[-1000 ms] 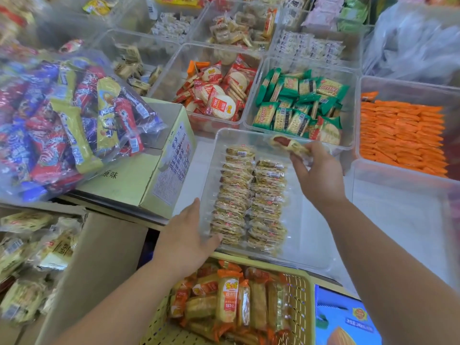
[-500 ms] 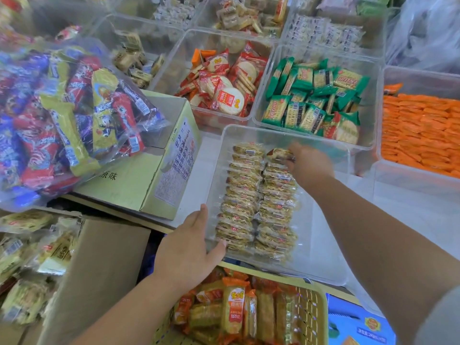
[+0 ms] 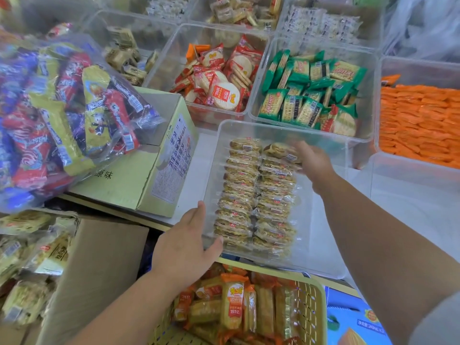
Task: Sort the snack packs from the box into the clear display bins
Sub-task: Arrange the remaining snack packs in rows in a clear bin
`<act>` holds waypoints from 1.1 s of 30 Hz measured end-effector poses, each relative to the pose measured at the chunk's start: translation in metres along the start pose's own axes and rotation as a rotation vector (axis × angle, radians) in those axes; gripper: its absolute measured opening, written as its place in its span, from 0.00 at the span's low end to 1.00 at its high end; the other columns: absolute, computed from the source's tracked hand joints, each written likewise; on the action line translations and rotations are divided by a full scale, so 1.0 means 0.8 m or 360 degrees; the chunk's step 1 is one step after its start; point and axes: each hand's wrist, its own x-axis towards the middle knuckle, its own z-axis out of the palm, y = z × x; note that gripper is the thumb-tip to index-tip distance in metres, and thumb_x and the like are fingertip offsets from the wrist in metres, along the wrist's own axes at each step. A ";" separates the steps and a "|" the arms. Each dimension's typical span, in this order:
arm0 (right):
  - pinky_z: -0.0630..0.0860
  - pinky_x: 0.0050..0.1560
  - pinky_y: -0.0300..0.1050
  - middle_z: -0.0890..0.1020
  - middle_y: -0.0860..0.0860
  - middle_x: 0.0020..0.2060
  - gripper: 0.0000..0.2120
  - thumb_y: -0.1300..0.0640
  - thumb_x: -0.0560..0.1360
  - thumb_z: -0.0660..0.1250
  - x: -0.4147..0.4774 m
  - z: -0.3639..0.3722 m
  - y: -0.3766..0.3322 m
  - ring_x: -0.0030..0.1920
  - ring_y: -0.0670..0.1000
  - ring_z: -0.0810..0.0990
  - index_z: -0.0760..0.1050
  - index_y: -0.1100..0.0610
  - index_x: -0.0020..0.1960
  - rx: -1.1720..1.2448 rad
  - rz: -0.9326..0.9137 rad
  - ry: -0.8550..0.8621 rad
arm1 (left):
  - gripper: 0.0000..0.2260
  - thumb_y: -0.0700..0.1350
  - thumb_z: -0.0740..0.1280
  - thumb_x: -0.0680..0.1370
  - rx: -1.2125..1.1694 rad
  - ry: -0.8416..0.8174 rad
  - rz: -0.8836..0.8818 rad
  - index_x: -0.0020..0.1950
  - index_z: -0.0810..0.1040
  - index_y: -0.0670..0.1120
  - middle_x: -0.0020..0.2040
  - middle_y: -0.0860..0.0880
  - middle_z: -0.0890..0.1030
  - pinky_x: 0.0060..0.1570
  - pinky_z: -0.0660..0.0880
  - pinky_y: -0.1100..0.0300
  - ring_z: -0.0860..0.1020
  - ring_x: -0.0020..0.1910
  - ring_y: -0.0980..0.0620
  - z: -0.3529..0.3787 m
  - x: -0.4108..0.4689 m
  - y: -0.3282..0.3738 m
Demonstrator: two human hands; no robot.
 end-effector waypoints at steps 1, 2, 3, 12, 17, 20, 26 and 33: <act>0.78 0.59 0.59 0.80 0.53 0.58 0.27 0.39 0.71 0.67 0.002 -0.001 0.003 0.53 0.54 0.79 0.78 0.55 0.63 0.0002 0.0072 -0.0036 | 0.40 0.68 0.56 0.80 -0.0006 0.0000 0.0002 0.85 0.44 0.52 0.82 0.55 0.60 0.58 0.75 0.57 0.73 0.71 0.55 0.000 0.000 0.000; 0.78 0.61 0.60 0.79 0.53 0.60 0.29 0.39 0.70 0.69 0.003 -0.001 0.005 0.55 0.55 0.79 0.77 0.56 0.64 0.0007 0.0116 -0.0082 | 0.40 0.68 0.56 0.80 -0.0009 -0.0002 0.0003 0.85 0.44 0.52 0.82 0.55 0.59 0.58 0.75 0.57 0.73 0.71 0.55 -0.001 0.000 0.001; 0.77 0.63 0.60 0.78 0.53 0.62 0.32 0.38 0.70 0.71 0.003 -0.001 0.008 0.57 0.55 0.78 0.75 0.56 0.67 0.0032 0.0140 -0.0131 | 0.40 0.68 0.56 0.80 -0.0011 -0.0003 0.0003 0.85 0.44 0.52 0.82 0.55 0.59 0.59 0.76 0.57 0.73 0.71 0.55 -0.001 0.000 0.001; 0.68 0.70 0.61 0.71 0.52 0.73 0.51 0.28 0.62 0.76 0.009 0.016 0.013 0.64 0.57 0.73 0.65 0.52 0.77 0.0177 0.0242 -0.0207 | 0.40 0.68 0.56 0.80 -0.0019 0.0015 0.0025 0.85 0.43 0.52 0.80 0.56 0.62 0.58 0.77 0.56 0.72 0.71 0.56 -0.002 0.000 0.000; 0.73 0.54 0.52 0.77 0.51 0.62 0.42 0.32 0.64 0.77 0.013 0.025 0.012 0.51 0.53 0.78 0.71 0.54 0.69 0.0197 0.0278 -0.0047 | 0.41 0.69 0.56 0.79 -0.0028 0.0013 0.0016 0.85 0.44 0.53 0.80 0.56 0.63 0.58 0.78 0.55 0.72 0.71 0.56 -0.001 0.000 -0.001; 0.79 0.55 0.54 0.78 0.54 0.59 0.38 0.35 0.65 0.78 0.020 0.025 0.019 0.49 0.52 0.79 0.70 0.57 0.65 0.0181 0.0301 0.0089 | 0.41 0.69 0.56 0.79 -0.0033 0.0012 0.0007 0.85 0.44 0.53 0.80 0.56 0.62 0.59 0.77 0.55 0.72 0.71 0.56 -0.001 0.000 0.000; 0.77 0.53 0.54 0.78 0.53 0.53 0.46 0.28 0.63 0.75 0.025 0.035 0.014 0.52 0.57 0.77 0.70 0.58 0.68 -0.0175 0.0332 0.0161 | 0.41 0.69 0.55 0.78 -0.0026 0.0009 0.0014 0.84 0.45 0.52 0.79 0.56 0.64 0.56 0.77 0.57 0.73 0.69 0.57 0.000 0.001 -0.001; 0.76 0.56 0.54 0.80 0.55 0.58 0.49 0.22 0.67 0.62 0.020 0.053 0.005 0.61 0.61 0.78 0.69 0.58 0.73 -0.0709 0.0251 0.0167 | 0.45 0.73 0.45 0.71 0.0006 -0.0002 0.0015 0.84 0.45 0.52 0.77 0.57 0.65 0.51 0.76 0.59 0.74 0.67 0.58 0.001 0.000 0.000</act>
